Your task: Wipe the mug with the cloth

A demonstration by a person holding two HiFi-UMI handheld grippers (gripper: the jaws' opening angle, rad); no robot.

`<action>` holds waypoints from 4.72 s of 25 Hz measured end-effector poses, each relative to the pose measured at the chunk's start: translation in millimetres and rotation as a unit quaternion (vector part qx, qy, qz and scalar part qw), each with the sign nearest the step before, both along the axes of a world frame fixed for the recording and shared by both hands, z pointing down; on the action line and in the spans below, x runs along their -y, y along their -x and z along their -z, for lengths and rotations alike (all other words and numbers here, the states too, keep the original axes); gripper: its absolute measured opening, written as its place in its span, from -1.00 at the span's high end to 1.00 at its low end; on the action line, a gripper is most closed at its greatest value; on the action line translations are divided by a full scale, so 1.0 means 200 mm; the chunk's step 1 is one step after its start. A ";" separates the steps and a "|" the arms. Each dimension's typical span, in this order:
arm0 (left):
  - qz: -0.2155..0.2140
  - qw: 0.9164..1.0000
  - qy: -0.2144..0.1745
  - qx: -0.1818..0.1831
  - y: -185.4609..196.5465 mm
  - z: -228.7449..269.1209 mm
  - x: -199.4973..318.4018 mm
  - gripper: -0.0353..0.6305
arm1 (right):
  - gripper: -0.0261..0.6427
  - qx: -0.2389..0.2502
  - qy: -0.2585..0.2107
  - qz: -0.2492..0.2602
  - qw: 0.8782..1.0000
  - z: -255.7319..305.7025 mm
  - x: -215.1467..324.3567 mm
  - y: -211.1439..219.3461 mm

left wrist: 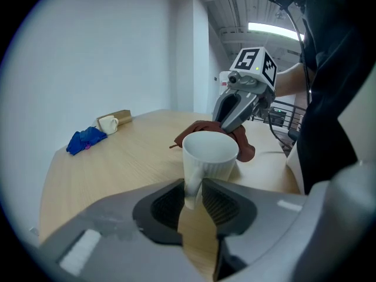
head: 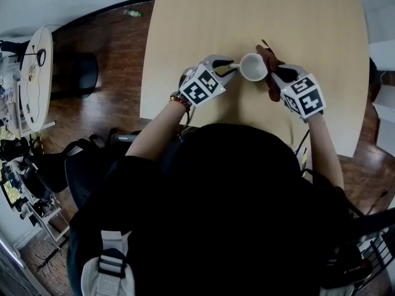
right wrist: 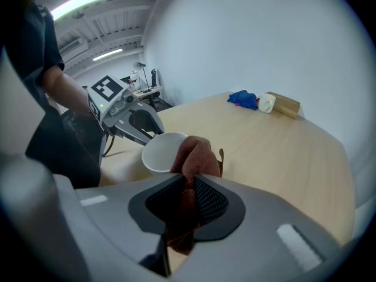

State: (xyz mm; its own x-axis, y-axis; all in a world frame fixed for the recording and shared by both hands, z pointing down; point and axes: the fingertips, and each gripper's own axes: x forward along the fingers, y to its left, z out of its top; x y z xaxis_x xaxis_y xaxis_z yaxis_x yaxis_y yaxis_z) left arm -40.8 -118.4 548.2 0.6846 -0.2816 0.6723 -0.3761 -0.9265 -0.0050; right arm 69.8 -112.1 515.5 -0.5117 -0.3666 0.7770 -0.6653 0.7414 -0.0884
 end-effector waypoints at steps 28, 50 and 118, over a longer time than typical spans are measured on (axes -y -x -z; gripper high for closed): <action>0.006 0.999 0.038 -0.023 -0.02 0.02 -0.11 0.65 | 0.77 0.052 0.016 -0.063 0.997 -0.04 0.02 -0.01; 0.004 0.994 0.094 -0.063 -0.08 0.01 -0.24 0.66 | 0.78 0.033 0.054 -0.143 0.988 -0.21 0.00 -0.01; 0.038 0.979 0.180 -0.085 -0.33 0.03 -0.25 0.58 | 0.78 0.199 0.126 -0.272 0.933 -0.17 -0.05 -0.02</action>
State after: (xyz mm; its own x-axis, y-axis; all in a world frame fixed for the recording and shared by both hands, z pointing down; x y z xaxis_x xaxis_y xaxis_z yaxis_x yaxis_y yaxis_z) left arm 25.9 -67.4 542.8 0.7811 -0.1023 0.6160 -0.4119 -0.8258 0.3851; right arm 73.1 -101.4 550.4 -0.5706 -0.4871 0.6612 -0.8137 0.2260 -0.5356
